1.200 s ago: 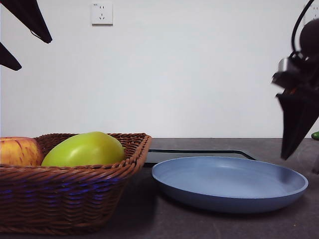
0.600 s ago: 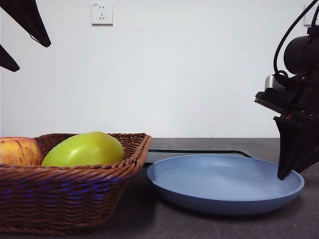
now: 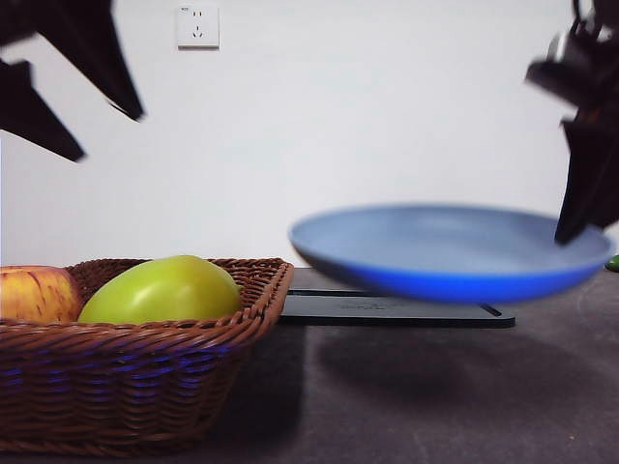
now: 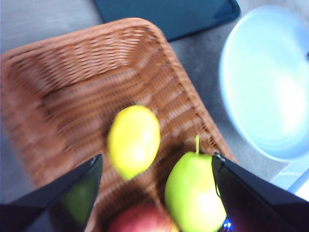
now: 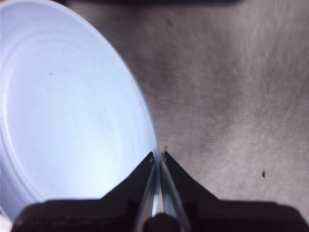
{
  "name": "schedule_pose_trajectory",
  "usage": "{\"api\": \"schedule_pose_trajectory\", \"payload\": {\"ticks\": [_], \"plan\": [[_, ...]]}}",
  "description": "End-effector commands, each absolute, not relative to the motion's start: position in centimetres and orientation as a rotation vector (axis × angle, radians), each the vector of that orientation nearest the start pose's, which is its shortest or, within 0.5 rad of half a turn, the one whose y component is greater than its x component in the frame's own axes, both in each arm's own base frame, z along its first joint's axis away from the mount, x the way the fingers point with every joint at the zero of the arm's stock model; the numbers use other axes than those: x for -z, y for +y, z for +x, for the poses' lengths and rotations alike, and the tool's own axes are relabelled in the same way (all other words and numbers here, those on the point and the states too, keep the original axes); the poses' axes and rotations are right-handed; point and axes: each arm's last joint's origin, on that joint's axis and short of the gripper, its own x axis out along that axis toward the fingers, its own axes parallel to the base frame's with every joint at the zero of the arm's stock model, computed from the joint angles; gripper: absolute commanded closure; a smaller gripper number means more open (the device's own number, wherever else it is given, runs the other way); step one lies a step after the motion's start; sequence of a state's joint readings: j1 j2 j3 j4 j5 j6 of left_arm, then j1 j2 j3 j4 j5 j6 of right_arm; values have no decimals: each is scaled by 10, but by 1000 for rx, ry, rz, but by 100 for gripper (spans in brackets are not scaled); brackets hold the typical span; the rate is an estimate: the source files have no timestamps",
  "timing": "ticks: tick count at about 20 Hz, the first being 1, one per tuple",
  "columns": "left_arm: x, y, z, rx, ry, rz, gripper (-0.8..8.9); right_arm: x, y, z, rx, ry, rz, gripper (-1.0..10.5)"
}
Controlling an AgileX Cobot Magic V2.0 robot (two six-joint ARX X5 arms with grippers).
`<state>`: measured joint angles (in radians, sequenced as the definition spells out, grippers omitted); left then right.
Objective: Take the lemon from the basket,put the lemon in the plate,hand out the plate
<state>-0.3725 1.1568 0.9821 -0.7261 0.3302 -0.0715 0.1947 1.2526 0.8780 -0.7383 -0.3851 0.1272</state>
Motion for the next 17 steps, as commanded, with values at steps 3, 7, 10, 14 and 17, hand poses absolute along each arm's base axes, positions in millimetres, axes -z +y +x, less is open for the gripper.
{"api": "schedule_pose_trajectory", "payload": {"ticks": [3, 7, 10, 14, 17], "plan": [[-266, -114, 228, 644, 984, 63, 422, -262, 52, 205, -465, 1048, 222, 943], [-237, -132, 240, 620, 1047, 232, 422, -277, 46, 188, -461, 994, 229, 943], [-223, -140, 250, 605, 1047, 286, 422, -283, 44, 179, -462, 971, 233, 943], [-208, -146, 262, 606, 1043, 308, 422, -289, 43, 171, -467, 941, 230, 943], [-199, -149, 264, 622, 1071, 307, 423, -290, 43, 170, -467, 937, 230, 943]]}}
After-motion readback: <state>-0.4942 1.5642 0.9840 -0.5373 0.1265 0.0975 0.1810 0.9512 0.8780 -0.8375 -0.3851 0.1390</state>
